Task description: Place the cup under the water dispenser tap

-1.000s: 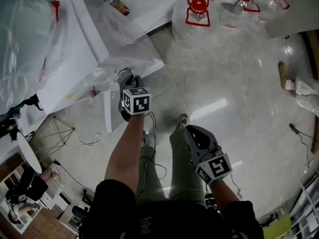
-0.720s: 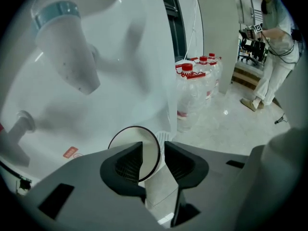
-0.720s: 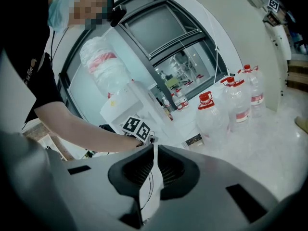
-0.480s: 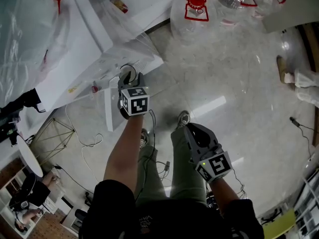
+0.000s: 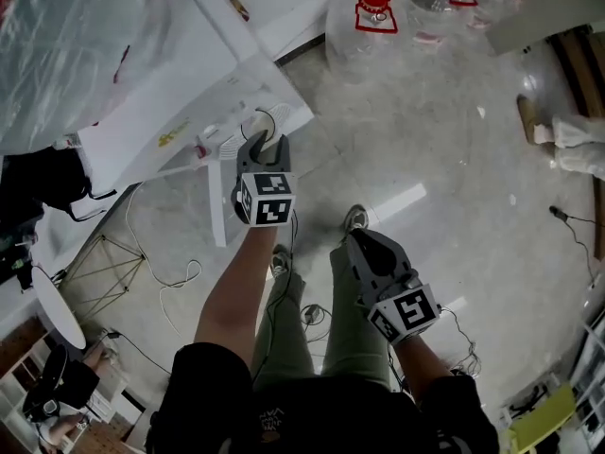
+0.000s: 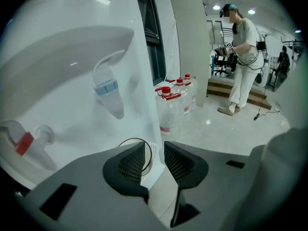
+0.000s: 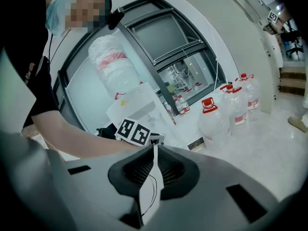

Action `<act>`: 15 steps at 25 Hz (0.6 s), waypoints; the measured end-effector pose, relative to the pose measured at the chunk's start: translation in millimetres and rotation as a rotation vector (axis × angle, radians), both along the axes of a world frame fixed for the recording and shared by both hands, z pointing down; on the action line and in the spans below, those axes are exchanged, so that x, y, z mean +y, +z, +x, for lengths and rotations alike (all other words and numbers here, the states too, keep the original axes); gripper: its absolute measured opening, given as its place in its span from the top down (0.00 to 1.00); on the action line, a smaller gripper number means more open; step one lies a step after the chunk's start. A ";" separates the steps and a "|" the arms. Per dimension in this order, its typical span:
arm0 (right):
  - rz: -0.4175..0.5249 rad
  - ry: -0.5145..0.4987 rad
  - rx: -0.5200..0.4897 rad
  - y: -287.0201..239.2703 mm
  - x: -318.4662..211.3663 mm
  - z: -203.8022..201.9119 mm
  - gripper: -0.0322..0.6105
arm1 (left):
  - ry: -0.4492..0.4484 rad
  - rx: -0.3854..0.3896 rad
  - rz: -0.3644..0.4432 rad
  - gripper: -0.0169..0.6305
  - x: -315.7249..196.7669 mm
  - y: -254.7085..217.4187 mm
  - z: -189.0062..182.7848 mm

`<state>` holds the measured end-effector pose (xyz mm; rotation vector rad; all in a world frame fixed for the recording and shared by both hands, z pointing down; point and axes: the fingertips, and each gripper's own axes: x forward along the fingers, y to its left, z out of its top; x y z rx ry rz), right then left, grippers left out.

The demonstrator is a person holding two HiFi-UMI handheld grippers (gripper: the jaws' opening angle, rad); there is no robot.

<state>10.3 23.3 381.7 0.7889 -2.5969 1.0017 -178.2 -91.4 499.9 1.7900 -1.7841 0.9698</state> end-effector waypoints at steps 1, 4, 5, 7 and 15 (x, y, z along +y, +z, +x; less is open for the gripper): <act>0.004 0.012 -0.006 -2.6 6.5 -4.6 0.88 | 0.019 0.005 0.014 0.76 4.1 -5.0 1.6; 0.029 0.040 -0.026 -11.9 30.2 -18.4 0.88 | 0.089 0.020 0.054 0.78 23.4 -24.1 7.0; 0.034 0.053 -0.030 -14.9 37.5 -22.4 0.88 | 0.120 0.020 0.069 0.79 29.5 -32.2 9.1; 0.033 0.082 -0.027 -19.9 50.4 -29.0 0.88 | 0.187 0.016 0.105 0.83 39.7 -50.7 13.0; 0.070 0.140 -0.018 -62.5 97.3 -52.1 0.88 | 0.349 0.083 0.229 0.92 100.5 -139.1 23.2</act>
